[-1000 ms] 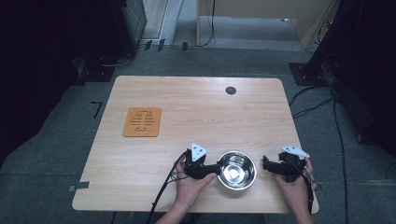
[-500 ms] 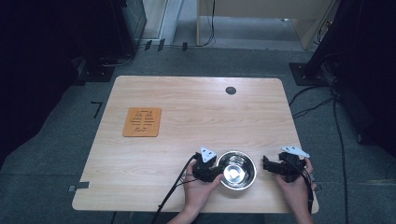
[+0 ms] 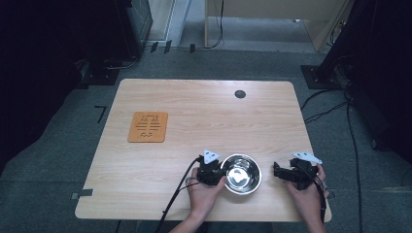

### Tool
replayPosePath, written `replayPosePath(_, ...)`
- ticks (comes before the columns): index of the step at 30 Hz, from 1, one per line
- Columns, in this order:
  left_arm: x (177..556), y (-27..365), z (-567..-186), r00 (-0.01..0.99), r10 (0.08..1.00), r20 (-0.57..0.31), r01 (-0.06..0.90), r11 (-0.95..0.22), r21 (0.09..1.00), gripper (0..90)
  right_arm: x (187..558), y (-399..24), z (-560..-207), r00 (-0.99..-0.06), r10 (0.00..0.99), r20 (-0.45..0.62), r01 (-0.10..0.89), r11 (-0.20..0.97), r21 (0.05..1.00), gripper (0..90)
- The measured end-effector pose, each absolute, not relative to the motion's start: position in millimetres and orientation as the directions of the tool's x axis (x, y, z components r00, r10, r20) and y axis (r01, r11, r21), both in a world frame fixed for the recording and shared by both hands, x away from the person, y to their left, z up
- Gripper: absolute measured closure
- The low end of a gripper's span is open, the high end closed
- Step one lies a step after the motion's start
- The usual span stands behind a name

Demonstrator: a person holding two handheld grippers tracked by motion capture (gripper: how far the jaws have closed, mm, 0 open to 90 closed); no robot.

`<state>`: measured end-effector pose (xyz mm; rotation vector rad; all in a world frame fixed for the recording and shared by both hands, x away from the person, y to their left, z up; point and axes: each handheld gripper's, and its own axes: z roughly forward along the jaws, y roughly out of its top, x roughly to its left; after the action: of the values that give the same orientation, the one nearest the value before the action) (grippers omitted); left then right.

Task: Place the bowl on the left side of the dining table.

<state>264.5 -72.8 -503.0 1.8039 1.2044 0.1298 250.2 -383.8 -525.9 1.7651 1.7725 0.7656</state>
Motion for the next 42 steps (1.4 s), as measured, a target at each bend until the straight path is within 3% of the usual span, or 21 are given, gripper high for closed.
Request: replayPosePath(42,306.1,57.2,-476.3,0.355,0.806,-0.473,0.606,0.186,0.773,84.7,250.3,-383.9,-525.9,-0.016,0.999,0.028,0.706,-0.008,0.708,0.0)
